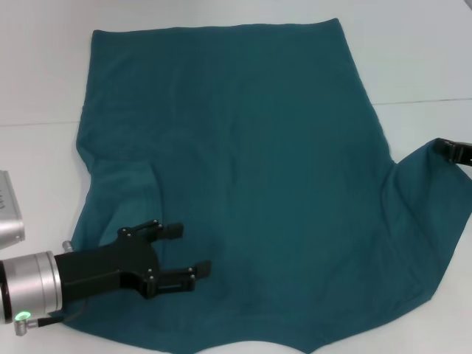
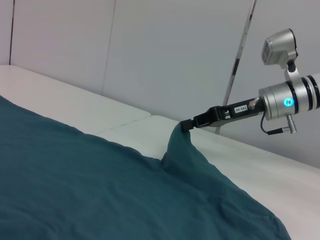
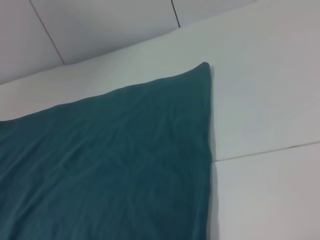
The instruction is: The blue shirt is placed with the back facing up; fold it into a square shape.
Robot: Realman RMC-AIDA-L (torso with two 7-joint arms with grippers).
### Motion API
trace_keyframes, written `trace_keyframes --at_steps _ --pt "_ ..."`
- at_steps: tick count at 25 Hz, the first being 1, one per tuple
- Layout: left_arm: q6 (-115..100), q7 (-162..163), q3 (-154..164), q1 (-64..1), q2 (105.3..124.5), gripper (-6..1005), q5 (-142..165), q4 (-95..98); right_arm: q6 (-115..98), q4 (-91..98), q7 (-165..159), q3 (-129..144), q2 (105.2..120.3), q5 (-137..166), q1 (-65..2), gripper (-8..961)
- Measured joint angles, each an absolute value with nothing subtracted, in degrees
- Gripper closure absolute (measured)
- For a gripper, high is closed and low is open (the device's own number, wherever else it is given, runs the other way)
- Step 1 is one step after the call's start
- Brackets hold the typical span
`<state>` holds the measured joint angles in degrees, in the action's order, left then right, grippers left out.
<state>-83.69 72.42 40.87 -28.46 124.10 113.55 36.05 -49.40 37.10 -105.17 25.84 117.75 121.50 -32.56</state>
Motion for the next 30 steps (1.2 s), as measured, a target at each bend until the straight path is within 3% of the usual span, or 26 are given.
trace_keyframes --at_steps 19,30 --pt "-83.5 72.5 40.8 -29.0 124.10 91 113.5 36.0 -55.5 39.2 -105.5 25.8 117.20 121.7 -32.0 953" --pt "-83.4 73.1 40.8 -29.1 124.10 91 113.5 36.0 -68.8 44.2 -112.0 26.7 115.86 127.3 -30.4 954"
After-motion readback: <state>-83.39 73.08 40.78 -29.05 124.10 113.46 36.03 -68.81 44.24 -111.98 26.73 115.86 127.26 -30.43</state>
